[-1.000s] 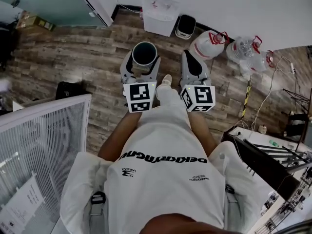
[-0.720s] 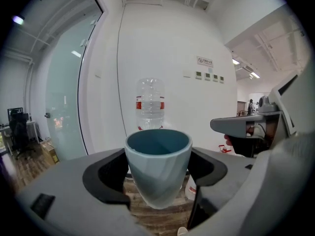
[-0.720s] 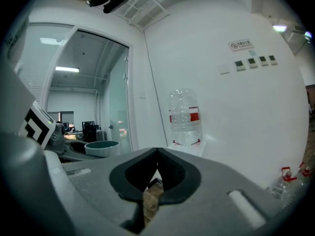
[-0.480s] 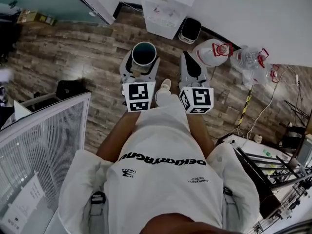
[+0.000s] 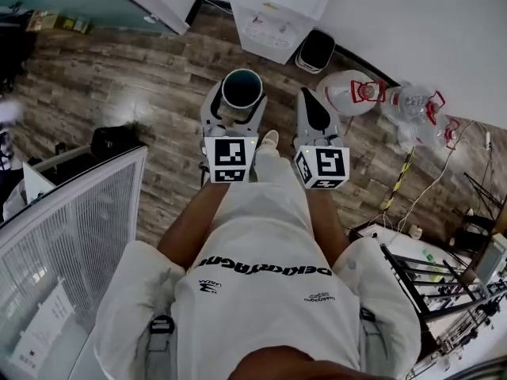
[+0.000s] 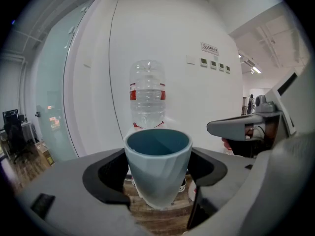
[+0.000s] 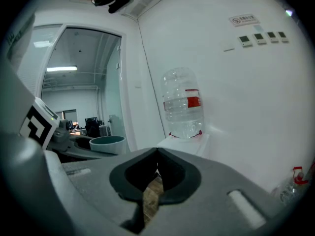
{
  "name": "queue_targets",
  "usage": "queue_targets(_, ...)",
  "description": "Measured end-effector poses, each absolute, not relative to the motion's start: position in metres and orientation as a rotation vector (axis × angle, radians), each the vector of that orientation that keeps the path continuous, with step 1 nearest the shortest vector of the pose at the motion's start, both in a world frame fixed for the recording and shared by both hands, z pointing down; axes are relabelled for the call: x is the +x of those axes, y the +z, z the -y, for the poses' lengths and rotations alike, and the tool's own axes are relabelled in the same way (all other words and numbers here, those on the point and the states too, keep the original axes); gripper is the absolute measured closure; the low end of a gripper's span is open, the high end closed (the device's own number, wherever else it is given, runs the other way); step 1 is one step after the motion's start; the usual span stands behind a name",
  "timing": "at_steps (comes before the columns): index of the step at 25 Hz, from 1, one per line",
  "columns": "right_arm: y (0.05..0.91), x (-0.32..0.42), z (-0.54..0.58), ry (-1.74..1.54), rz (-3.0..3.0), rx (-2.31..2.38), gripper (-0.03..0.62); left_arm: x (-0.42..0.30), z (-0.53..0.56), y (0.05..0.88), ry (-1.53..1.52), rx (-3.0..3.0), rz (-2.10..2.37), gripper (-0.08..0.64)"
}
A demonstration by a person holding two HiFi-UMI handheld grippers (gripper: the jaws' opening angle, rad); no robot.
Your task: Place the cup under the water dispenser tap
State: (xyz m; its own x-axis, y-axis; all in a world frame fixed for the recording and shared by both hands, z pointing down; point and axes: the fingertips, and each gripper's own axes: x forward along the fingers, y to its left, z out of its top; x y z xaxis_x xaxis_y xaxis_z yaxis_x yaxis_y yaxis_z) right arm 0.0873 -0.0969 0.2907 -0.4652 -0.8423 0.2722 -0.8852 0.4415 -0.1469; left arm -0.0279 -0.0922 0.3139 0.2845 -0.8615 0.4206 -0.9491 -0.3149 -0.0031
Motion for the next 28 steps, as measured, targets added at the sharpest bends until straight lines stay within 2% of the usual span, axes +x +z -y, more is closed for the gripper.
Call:
queue_targets(15,0.366,0.06,0.161,0.467,2.446,1.625,0.592,-0.051,0.175,0.396,0.442,2.335,1.607,0.196)
queue_targets(28,0.468,0.054,0.186,0.562,2.402,1.641,0.592,-0.059,0.23,0.501,0.42,2.288,1.638,0.196)
